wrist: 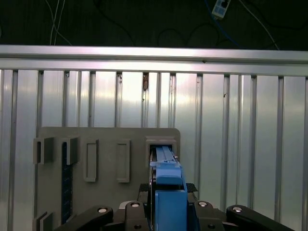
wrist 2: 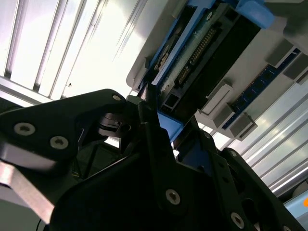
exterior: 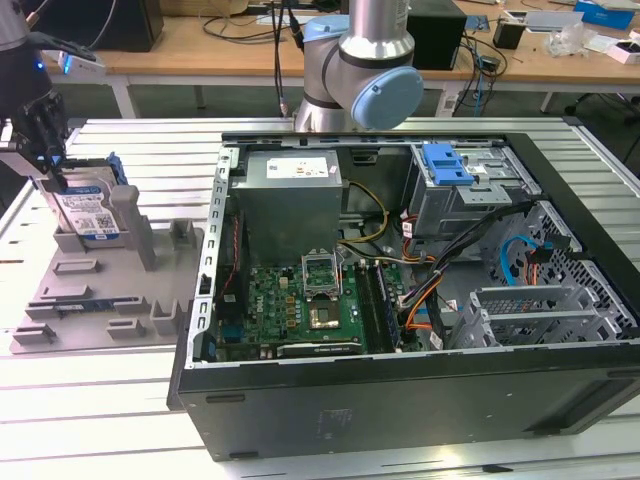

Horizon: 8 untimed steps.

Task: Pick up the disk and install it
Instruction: 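Pick up the disk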

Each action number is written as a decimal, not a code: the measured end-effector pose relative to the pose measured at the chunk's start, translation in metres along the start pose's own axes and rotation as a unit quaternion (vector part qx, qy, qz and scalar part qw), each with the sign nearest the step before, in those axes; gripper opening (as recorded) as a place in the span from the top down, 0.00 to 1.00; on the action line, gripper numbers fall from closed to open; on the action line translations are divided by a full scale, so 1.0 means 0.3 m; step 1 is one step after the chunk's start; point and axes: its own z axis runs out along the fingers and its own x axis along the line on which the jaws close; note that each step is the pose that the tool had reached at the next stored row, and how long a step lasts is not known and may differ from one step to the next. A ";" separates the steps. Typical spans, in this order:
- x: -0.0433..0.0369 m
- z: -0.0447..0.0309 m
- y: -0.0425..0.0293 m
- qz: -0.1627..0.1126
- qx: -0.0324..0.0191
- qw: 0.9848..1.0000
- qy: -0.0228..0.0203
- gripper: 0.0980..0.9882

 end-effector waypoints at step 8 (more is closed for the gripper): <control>0.001 -0.029 0.001 0.000 0.000 1.000 0.000 0.70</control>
